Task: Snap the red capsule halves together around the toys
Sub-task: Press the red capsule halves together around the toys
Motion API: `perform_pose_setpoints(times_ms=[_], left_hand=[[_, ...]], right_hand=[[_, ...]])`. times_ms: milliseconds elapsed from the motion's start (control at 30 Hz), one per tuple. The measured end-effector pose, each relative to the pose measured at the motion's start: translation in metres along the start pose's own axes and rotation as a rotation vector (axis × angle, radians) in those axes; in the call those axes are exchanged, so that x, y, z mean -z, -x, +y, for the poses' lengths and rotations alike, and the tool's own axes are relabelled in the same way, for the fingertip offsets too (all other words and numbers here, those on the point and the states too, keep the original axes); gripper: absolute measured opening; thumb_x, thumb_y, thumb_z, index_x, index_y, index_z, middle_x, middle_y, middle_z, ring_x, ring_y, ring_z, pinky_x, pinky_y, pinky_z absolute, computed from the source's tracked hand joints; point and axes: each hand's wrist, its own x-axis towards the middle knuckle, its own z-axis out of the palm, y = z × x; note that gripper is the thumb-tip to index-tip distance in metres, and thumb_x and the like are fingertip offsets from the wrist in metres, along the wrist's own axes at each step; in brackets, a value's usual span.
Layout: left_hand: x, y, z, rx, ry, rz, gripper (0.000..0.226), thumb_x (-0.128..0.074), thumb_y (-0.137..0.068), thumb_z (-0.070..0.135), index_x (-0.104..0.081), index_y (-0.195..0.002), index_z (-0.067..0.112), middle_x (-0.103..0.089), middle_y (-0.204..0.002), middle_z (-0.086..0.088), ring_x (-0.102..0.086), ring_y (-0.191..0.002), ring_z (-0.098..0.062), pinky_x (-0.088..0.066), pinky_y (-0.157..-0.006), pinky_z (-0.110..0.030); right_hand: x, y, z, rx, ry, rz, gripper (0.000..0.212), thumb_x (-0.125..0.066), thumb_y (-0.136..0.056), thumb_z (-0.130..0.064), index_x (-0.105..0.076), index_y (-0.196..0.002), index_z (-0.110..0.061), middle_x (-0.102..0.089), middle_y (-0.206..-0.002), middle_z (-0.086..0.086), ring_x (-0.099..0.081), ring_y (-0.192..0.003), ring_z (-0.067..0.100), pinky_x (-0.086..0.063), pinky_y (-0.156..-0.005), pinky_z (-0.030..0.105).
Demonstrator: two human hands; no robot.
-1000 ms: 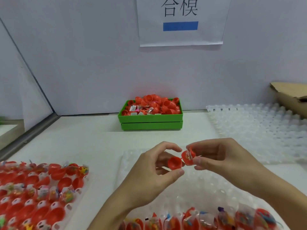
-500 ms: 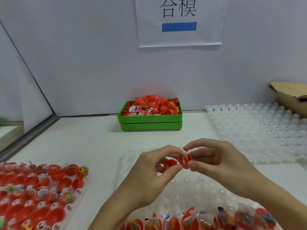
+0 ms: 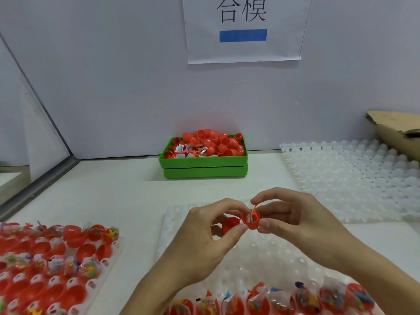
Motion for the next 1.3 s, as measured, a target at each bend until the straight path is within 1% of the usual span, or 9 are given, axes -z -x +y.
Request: perform_pose_setpoints(times_ms=[133, 233, 367, 600, 733, 900, 1067, 1200, 1300], left_hand=[[0.0003, 0.0001, 0.0009, -0.013, -0.007, -0.002, 0.020, -0.069, -0.091, 0.024, -0.066, -0.104, 0.038, -0.069, -0.098, 0.020, -0.068, -0.094, -0.006, -0.058, -0.083, -0.022], [-0.0005, 0.0002, 0.0010, -0.020, -0.013, -0.001, 0.019, -0.071, -0.090, 0.023, -0.067, -0.102, 0.037, -0.069, -0.097, 0.019, -0.068, -0.092, -0.006, -0.057, -0.082, -0.019], [-0.0016, 0.0003, -0.0001, -0.007, 0.019, 0.008, 0.017, -0.072, -0.089, 0.023, -0.068, -0.099, 0.037, -0.069, -0.096, 0.018, -0.068, -0.091, -0.009, -0.061, -0.075, -0.027], [-0.0024, 0.0009, 0.0000, -0.028, -0.052, -0.002, 0.040, -0.070, -0.090, 0.024, -0.060, -0.115, 0.053, -0.063, -0.110, 0.027, -0.065, -0.099, -0.002, -0.059, -0.075, -0.018], [-0.0025, 0.0006, -0.0002, -0.033, -0.065, 0.019, 0.023, -0.070, -0.091, 0.022, -0.067, -0.106, 0.038, -0.066, -0.103, 0.023, -0.066, -0.094, -0.005, -0.060, -0.074, -0.023], [-0.0027, 0.0009, -0.0019, -0.031, -0.070, 0.023, 0.020, -0.070, -0.090, 0.024, -0.066, -0.105, 0.038, -0.066, -0.102, 0.023, -0.065, -0.095, -0.003, -0.060, -0.073, -0.021], [-0.0025, 0.0013, 0.0001, -0.042, -0.083, -0.004, 0.043, -0.068, -0.091, 0.023, -0.056, -0.117, 0.056, -0.061, -0.112, 0.030, -0.062, -0.101, 0.001, -0.054, -0.073, -0.010], [-0.0021, 0.0010, 0.0001, -0.051, -0.086, -0.007, 0.027, -0.067, -0.092, 0.022, -0.065, -0.110, 0.042, -0.064, -0.105, 0.025, -0.064, -0.095, -0.005, -0.060, -0.076, -0.021], [-0.0022, 0.0012, -0.0006, -0.031, -0.071, 0.017, 0.022, -0.069, -0.091, 0.025, -0.065, -0.106, 0.041, -0.065, -0.102, 0.025, -0.065, -0.095, -0.004, -0.060, -0.075, -0.022]], right_hand=[[-0.0006, 0.0012, -0.0021, -0.002, -0.019, 0.016, 0.026, -0.075, -0.079, -0.028, -0.069, -0.103, -0.020, -0.078, -0.093, 0.004, -0.075, -0.089, 0.021, -0.058, -0.088, 0.028], [-0.0038, -0.0002, -0.0007, 0.000, 0.005, 0.056, 0.016, -0.072, -0.086, -0.017, -0.069, -0.101, -0.017, -0.078, -0.089, 0.004, -0.075, -0.085, 0.020, -0.059, -0.086, 0.030], [-0.0039, -0.0001, -0.0002, -0.018, -0.037, 0.069, 0.014, -0.065, -0.091, -0.003, -0.069, -0.101, -0.011, -0.078, -0.087, 0.007, -0.075, -0.084, 0.020, -0.059, -0.079, 0.023], [-0.0041, 0.0007, -0.0009, -0.022, -0.017, 0.071, 0.015, -0.069, -0.089, -0.005, -0.070, -0.101, -0.015, -0.078, -0.090, 0.006, -0.075, -0.087, 0.021, -0.059, -0.086, 0.030], [-0.0048, 0.0009, -0.0013, -0.011, -0.018, 0.090, 0.017, -0.068, -0.089, -0.002, -0.070, -0.100, -0.015, -0.078, -0.088, 0.004, -0.075, -0.084, 0.019, -0.059, -0.078, 0.022], [-0.0065, 0.0012, -0.0016, -0.005, -0.021, 0.095, 0.018, -0.067, -0.089, 0.000, -0.071, -0.099, -0.014, -0.078, -0.087, 0.005, -0.076, -0.084, 0.019, -0.059, -0.079, 0.023], [-0.0059, 0.0015, -0.0017, -0.005, -0.021, 0.086, 0.017, -0.072, -0.086, -0.006, -0.071, -0.100, -0.015, -0.078, -0.089, 0.005, -0.075, -0.085, 0.021, -0.059, -0.084, 0.027], [-0.0060, 0.0006, -0.0008, -0.009, -0.011, 0.103, 0.016, -0.071, -0.087, -0.004, -0.071, -0.099, -0.016, -0.078, -0.088, 0.003, -0.076, -0.084, 0.019, -0.059, -0.082, 0.024], [-0.0065, 0.0003, -0.0013, -0.009, -0.029, 0.113, 0.017, -0.068, -0.088, -0.001, -0.071, -0.100, -0.013, -0.078, -0.086, 0.004, -0.075, -0.083, 0.019, -0.059, -0.079, 0.023]])
